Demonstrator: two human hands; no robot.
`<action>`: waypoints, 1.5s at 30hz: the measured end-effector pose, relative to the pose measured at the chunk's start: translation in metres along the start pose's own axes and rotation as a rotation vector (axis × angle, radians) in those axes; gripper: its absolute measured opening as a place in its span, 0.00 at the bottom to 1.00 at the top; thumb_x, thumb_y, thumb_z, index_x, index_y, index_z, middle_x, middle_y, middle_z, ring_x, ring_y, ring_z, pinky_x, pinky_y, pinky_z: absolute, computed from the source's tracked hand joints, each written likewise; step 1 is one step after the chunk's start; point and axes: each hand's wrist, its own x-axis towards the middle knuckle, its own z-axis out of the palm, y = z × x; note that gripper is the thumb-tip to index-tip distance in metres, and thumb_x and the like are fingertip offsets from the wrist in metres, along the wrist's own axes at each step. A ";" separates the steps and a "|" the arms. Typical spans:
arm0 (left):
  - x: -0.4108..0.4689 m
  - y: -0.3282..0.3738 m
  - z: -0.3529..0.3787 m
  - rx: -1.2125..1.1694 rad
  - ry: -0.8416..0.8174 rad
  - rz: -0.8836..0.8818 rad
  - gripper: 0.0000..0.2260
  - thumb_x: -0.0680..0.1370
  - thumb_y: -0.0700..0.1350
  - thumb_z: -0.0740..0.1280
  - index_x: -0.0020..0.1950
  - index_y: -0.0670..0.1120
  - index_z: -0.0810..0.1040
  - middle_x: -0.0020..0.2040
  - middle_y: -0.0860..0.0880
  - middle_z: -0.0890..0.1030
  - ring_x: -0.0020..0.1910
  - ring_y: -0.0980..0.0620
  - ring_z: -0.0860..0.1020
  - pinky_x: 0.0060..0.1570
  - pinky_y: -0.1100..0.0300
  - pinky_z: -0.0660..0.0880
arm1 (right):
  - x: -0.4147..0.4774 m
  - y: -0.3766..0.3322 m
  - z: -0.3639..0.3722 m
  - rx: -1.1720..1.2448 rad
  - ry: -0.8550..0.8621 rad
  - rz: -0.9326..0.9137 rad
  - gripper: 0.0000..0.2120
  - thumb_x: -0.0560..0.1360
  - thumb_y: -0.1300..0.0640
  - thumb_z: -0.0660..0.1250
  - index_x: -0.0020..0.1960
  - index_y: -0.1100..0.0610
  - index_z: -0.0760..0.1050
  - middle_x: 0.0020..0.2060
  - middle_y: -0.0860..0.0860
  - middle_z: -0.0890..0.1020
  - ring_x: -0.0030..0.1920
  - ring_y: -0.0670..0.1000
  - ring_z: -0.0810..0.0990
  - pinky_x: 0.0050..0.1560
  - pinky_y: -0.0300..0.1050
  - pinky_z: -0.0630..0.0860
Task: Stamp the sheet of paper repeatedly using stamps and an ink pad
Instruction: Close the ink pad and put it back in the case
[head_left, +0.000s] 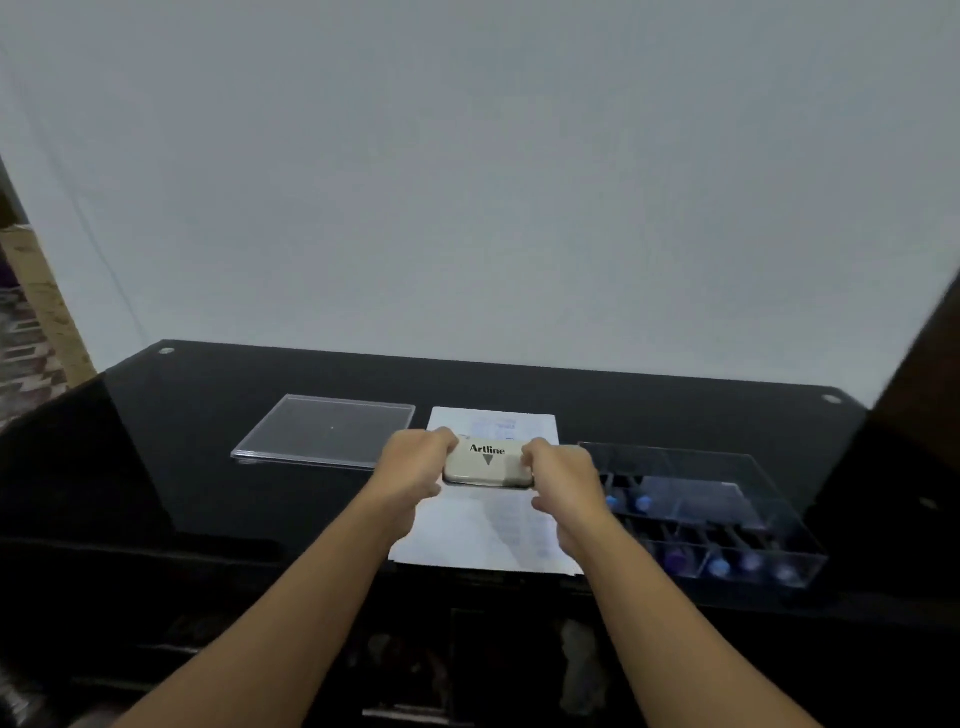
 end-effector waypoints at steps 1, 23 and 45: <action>-0.003 0.003 0.016 0.010 -0.023 0.002 0.09 0.78 0.44 0.63 0.51 0.40 0.80 0.45 0.51 0.83 0.49 0.49 0.80 0.48 0.52 0.77 | 0.004 0.001 -0.017 -0.010 0.033 -0.003 0.08 0.76 0.58 0.62 0.41 0.59 0.75 0.41 0.55 0.82 0.39 0.51 0.74 0.42 0.50 0.70; -0.012 0.034 0.261 0.187 -0.343 0.077 0.05 0.72 0.43 0.63 0.38 0.45 0.70 0.34 0.47 0.71 0.36 0.48 0.69 0.38 0.54 0.67 | 0.064 0.028 -0.237 -0.451 0.384 -0.068 0.18 0.76 0.58 0.61 0.29 0.55 0.60 0.24 0.50 0.67 0.28 0.51 0.64 0.29 0.46 0.59; 0.001 0.032 0.257 0.246 -0.437 0.026 0.06 0.73 0.47 0.64 0.40 0.45 0.74 0.33 0.48 0.69 0.37 0.48 0.69 0.51 0.51 0.77 | 0.078 0.041 -0.234 -0.550 0.313 -0.074 0.15 0.78 0.57 0.58 0.33 0.57 0.63 0.27 0.51 0.69 0.28 0.51 0.65 0.27 0.43 0.60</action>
